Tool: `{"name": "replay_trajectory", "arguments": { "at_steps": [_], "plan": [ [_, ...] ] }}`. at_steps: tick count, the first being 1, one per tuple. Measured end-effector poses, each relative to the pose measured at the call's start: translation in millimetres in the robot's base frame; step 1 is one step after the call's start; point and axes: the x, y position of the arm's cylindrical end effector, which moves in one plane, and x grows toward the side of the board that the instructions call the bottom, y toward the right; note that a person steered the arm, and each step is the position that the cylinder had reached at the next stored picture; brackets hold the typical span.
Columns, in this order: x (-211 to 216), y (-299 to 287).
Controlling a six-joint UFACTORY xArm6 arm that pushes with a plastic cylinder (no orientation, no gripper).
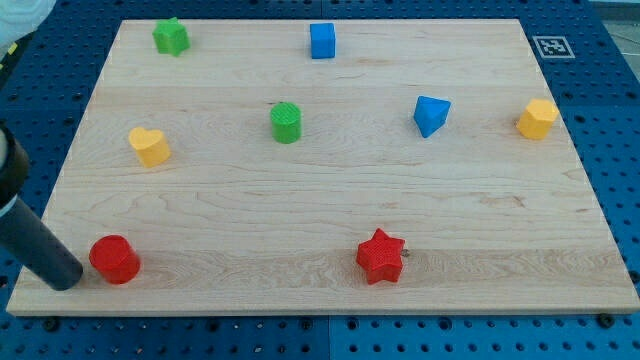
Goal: Move the red circle below the green circle
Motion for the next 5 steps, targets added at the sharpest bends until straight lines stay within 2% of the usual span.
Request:
{"name": "replay_trajectory", "arguments": {
  "at_steps": [3, 5],
  "plan": [
    [0, 21],
    [17, 37]
  ]
}}
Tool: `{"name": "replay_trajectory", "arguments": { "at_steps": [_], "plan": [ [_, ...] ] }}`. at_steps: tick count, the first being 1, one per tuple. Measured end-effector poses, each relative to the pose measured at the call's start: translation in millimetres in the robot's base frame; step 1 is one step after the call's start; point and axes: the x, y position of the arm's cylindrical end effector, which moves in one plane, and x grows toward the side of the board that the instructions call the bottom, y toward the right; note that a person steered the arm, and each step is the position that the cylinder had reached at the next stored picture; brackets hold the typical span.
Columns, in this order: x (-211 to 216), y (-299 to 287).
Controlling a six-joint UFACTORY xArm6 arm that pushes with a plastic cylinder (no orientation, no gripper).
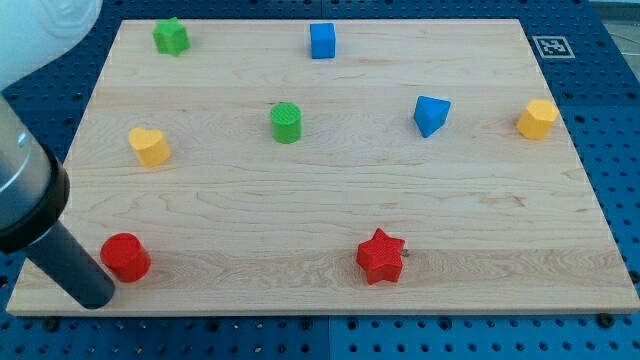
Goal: Move the red circle below the green circle
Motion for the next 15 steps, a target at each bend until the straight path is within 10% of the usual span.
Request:
{"name": "replay_trajectory", "arguments": {
  "at_steps": [15],
  "plan": [
    [-64, 4]
  ]
}}
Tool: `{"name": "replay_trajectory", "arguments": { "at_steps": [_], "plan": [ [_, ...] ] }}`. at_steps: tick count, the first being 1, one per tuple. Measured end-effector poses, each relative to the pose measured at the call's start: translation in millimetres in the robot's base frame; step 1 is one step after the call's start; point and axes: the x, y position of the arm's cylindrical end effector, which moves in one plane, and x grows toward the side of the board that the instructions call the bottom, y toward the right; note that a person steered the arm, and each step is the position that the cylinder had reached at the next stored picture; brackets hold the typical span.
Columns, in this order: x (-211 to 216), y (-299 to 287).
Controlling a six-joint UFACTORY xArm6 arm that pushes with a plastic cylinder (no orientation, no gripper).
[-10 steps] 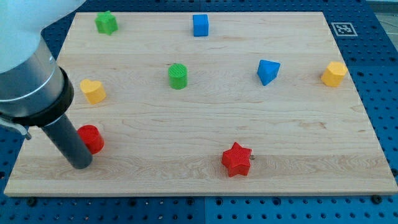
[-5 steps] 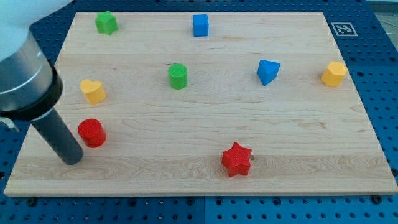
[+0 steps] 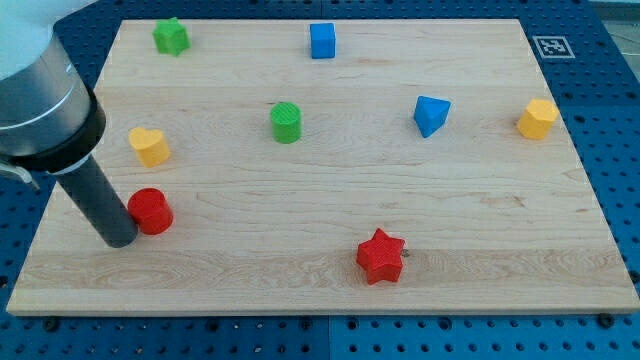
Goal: Move the red circle below the green circle
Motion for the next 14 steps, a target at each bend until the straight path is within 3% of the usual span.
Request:
{"name": "replay_trajectory", "arguments": {
  "at_steps": [2, 9, 14],
  "plan": [
    [-12, -14],
    [-1, 19],
    [-21, 32]
  ]
}}
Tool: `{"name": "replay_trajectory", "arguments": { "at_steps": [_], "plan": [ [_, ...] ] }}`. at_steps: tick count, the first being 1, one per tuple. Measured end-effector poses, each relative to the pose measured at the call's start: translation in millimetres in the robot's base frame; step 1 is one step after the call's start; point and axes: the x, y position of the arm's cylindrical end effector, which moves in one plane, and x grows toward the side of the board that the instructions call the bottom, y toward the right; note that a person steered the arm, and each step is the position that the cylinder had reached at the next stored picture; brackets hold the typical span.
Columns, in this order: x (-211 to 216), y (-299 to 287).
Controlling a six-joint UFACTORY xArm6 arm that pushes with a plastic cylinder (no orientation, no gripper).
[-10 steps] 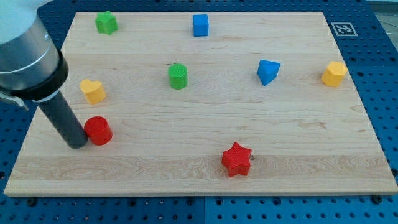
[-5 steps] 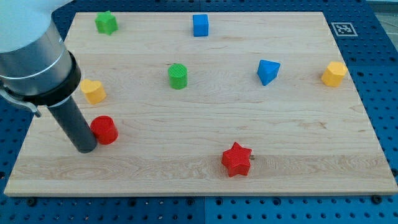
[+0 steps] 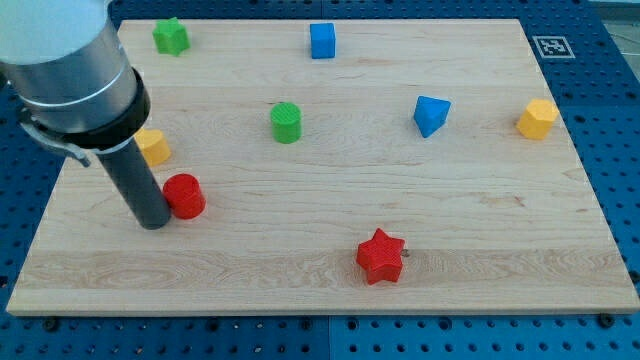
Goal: Move the red circle below the green circle
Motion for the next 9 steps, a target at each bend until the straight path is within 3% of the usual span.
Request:
{"name": "replay_trajectory", "arguments": {
  "at_steps": [4, 8, 9],
  "plan": [
    [-47, 29],
    [-56, 94],
    [-42, 108]
  ]
}}
